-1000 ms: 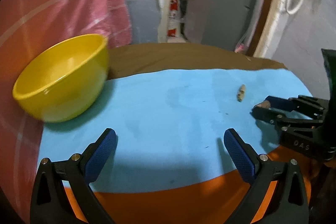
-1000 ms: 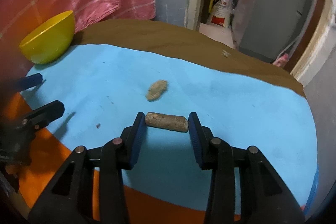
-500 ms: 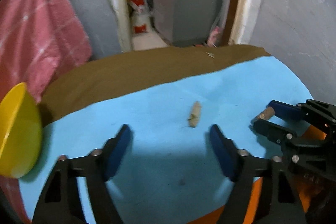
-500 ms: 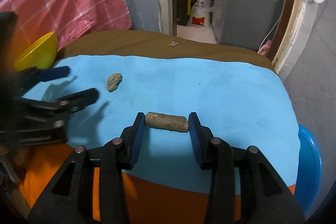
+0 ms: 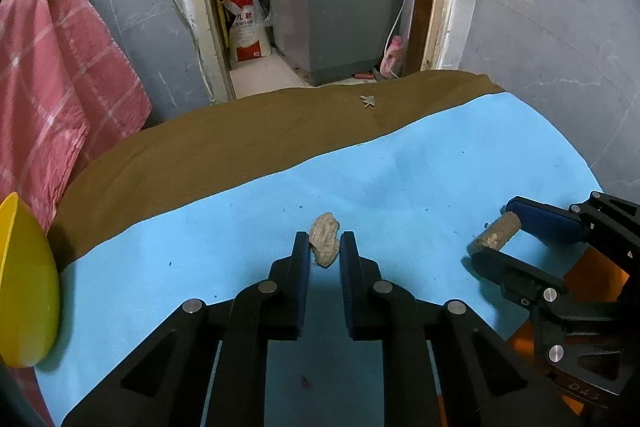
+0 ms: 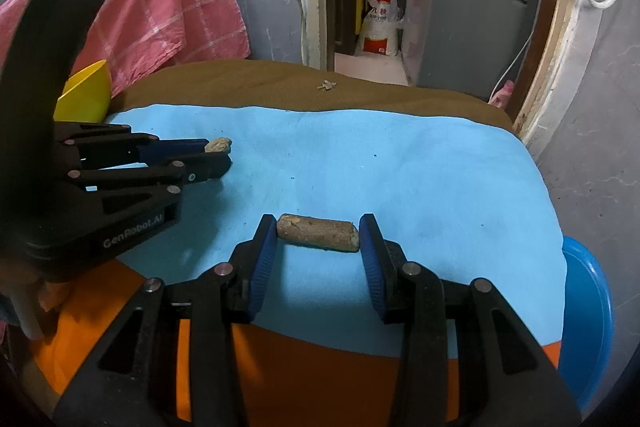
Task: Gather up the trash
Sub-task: 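Grasp the brown stick piece with right tool while left tool grasps the peanut shell, then carry the shell and stick piece over the blue bucket and open both tools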
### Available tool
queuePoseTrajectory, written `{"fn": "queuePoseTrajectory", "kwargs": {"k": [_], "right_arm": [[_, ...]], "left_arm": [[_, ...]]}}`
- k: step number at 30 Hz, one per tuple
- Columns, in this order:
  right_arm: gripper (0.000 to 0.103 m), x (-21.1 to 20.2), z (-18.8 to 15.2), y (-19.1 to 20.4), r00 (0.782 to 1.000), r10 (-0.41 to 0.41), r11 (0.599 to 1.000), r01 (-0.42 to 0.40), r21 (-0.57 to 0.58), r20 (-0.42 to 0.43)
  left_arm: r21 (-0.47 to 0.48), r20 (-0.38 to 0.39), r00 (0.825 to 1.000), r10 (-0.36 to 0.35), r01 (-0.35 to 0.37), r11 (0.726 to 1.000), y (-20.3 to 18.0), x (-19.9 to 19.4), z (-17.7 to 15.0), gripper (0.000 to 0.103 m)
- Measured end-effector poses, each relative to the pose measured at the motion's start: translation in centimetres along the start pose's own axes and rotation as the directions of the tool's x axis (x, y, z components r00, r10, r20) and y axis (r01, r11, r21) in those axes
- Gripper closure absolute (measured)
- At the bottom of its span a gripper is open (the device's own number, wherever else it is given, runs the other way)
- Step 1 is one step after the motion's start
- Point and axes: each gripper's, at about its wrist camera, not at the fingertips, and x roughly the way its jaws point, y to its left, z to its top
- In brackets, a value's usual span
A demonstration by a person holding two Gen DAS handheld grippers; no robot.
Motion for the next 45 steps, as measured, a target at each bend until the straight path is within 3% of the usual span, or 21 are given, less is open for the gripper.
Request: {"fn": "queuePoseTrajectory", "kwargs": {"k": [5, 8, 13, 16, 19, 25, 29, 35, 45], "right_arm": [[0.041, -1.1, -0.5, -0.4, 0.999, -0.009, 1.0, 0.008, 0.014, 0.053], [0.041, -2.3, -0.7, -0.5, 0.994, -0.017, 0.999, 0.014, 0.029, 0.109], [0.041, -5.7, -0.9, -0.4, 0.962, -0.065, 0.998, 0.063, 0.015, 0.263], [0.041, -8.2, -1.1, -0.3, 0.927, -0.085, 0.996, 0.083, 0.022, 0.365], [0.041, -10.4, -1.4, -0.1, 0.886, -0.105, 0.994, 0.102, 0.031, 0.452], [0.04, -13.8, -2.1, -0.5, 0.806, -0.134, 0.991, 0.12, 0.062, 0.577], [0.04, -15.8, -3.0, -0.9, 0.76, -0.172, 0.985, 0.145, 0.095, 0.627], [0.04, -18.0, -4.0, -1.9, 0.717, -0.226, 0.974, 0.176, 0.143, 0.66], [0.04, -20.3, -5.4, -4.0, 0.687, -0.294, 0.956, 0.21, 0.206, 0.665]], "left_arm": [[-0.044, 0.042, 0.999, -0.007, 0.009, 0.999, 0.4, -1.3, -0.1, 0.091], [-0.097, 0.108, 0.994, -0.007, 0.018, 0.995, 0.8, -3.0, -0.6, 0.091], [-0.171, 0.239, 0.971, -0.006, 0.048, 0.984, 0.9, -6.2, -1.7, 0.091], [-0.201, 0.361, 0.932, -0.011, 0.089, 0.976, 0.7, -8.8, -2.4, 0.091], [-0.192, 0.457, 0.889, 0.01, 0.087, 0.978, -0.3, -11.3, -2.8, 0.091], [-0.153, 0.583, 0.812, 0.017, 0.09, 0.984, -2.6, -14.5, -3.3, 0.091], [-0.121, 0.637, 0.771, 0.009, 0.089, 0.989, -4.0, -16.0, -3.6, 0.091], [-0.076, 0.666, 0.746, -0.022, 0.097, 0.992, -5.7, -16.8, -3.5, 0.091], [-0.024, 0.656, 0.751, -0.082, 0.13, 0.991, -8.7, -16.7, -2.8, 0.091]]}}
